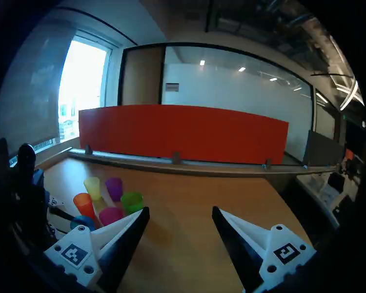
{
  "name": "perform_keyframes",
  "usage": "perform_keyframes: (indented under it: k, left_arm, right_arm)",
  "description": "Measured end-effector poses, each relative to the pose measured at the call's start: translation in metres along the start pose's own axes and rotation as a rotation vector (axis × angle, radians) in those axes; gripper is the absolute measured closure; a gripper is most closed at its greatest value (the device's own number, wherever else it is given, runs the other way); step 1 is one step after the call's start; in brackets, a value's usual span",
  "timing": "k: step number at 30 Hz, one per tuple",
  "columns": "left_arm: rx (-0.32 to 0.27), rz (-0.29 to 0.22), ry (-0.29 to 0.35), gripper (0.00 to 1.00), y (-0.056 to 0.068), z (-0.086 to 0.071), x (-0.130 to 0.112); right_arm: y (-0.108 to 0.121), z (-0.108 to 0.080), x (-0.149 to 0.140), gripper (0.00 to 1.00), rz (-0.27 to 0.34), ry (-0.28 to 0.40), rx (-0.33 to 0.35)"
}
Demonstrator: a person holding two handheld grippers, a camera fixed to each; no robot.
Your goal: Pour water
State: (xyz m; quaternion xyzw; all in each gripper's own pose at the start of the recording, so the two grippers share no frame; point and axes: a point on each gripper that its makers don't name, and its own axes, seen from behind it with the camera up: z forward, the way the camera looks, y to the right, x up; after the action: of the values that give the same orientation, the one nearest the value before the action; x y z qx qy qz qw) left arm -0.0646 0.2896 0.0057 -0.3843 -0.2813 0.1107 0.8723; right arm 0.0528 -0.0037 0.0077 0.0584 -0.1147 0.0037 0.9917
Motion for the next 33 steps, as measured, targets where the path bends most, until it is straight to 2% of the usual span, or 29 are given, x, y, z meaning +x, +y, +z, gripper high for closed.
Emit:
perform_keyframes:
  k: [9,23,33]
  left_arm:
    - [0.045,-0.041,0.07,0.16,-0.008,-0.036,0.032]
    - [0.152,-0.051,0.176,0.16,-0.029,-0.104,0.078]
    - [0.215,-0.073,0.219,0.16,-0.036,-0.141,0.091]
  right_arm:
    - [-0.009,0.006,0.007,0.0,-0.015,0.006,0.026]
    - [-0.026,0.022,0.01,0.0,-0.044,0.004,0.085]
    - [-0.039,0.042,0.005,0.0,-0.091,-0.017,0.147]
